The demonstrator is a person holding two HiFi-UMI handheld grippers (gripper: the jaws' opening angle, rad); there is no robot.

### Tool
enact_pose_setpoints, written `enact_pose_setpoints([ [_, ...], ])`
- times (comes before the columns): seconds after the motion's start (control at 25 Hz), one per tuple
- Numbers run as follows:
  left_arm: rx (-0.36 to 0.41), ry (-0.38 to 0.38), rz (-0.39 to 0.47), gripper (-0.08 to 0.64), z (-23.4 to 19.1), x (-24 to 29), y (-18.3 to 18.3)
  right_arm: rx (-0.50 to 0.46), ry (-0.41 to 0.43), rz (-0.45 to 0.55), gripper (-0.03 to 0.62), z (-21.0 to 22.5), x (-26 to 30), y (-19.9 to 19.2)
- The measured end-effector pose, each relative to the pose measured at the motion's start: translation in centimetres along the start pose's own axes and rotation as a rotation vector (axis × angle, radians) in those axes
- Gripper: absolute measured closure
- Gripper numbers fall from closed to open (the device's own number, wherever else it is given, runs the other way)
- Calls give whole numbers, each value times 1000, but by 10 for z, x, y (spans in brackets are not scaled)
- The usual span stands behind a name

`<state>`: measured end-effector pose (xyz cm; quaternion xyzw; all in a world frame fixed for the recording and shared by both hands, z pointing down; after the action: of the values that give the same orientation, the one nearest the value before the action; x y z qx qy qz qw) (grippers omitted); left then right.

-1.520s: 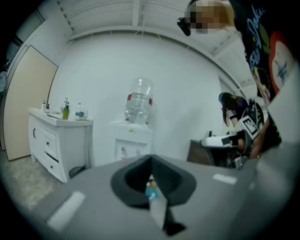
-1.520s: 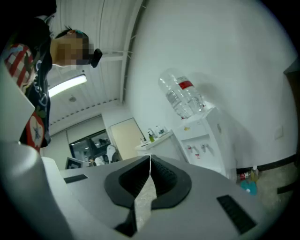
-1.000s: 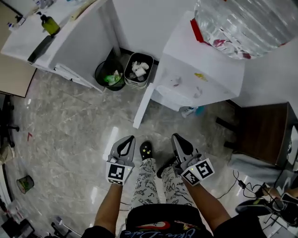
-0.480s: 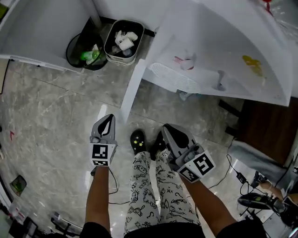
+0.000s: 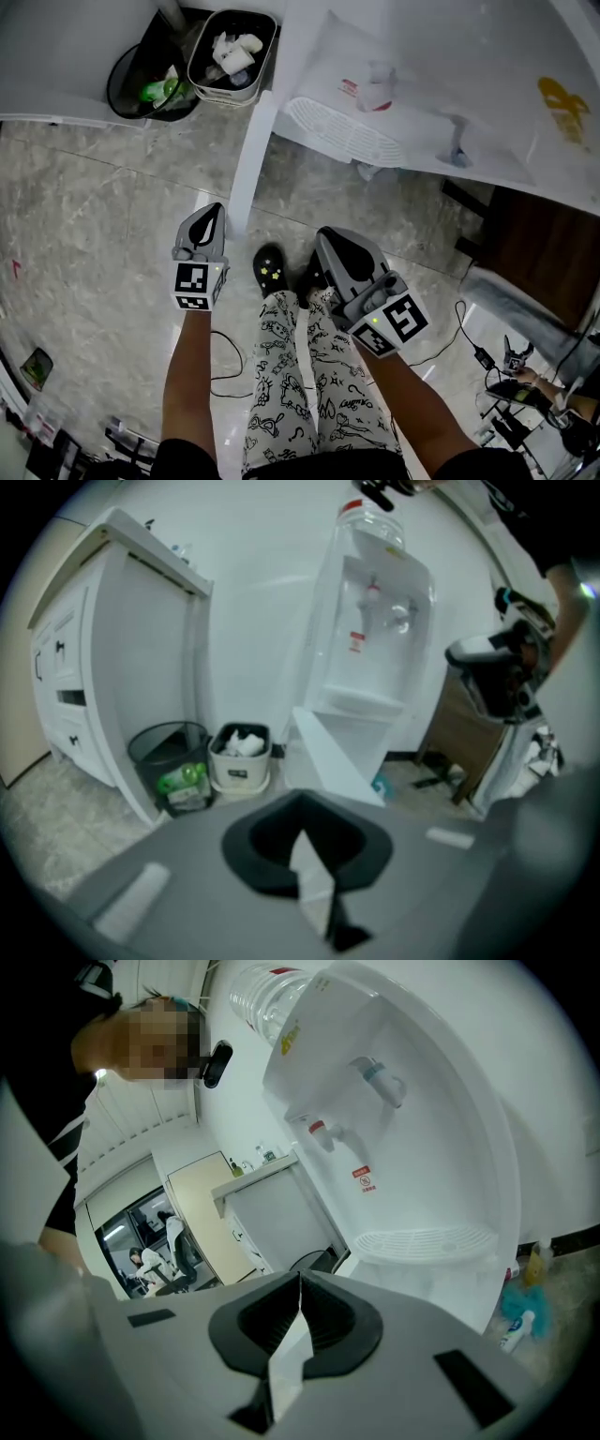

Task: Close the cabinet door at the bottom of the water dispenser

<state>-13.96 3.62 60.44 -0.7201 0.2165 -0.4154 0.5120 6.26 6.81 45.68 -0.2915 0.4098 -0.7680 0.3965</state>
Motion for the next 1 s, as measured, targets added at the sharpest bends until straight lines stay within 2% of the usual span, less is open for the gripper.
enact_pose_setpoints([
  [0.08, 8, -48, -3, 563, 18, 8, 0, 13, -32, -6, 575, 7, -6, -4],
  [0.24, -4, -138, 10, 563, 62, 28, 2, 126, -129, 23, 575, 23, -20, -9],
  [0.4, -39, -201, 32, 563, 104, 54, 7, 126, -150, 16, 575, 32, -28, -8],
  [0.52, -29, -267, 42, 563, 131, 77, 15, 148, -181, 47, 575, 43, -36, 1],
  [0.6, -27, -300, 45, 563, 147, 94, 21, 115, -191, 49, 575, 51, -40, 9],
  [0.68, -27, -308, 45, 563, 159, 112, 26, 86, -216, 29, 575, 62, -43, 14],
  [0.84, -17, -316, 44, 563, 181, 144, 33, 115, -265, 49, 575, 79, -51, 25],
  [1.0, -42, -299, 57, 563, 190, 172, 43, 111, -260, 73, 575, 84, -51, 36],
])
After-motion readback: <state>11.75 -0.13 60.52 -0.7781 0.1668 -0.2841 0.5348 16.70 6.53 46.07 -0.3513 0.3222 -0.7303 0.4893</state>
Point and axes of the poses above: the fingertips, and each gripper's own axes: x forward along the fingers, z to its right, y out of its top, the point moved 4 cm from there along -x, backward along the fingers, and after that the axes turned 14 degrees about z, right-handed, at the moved point
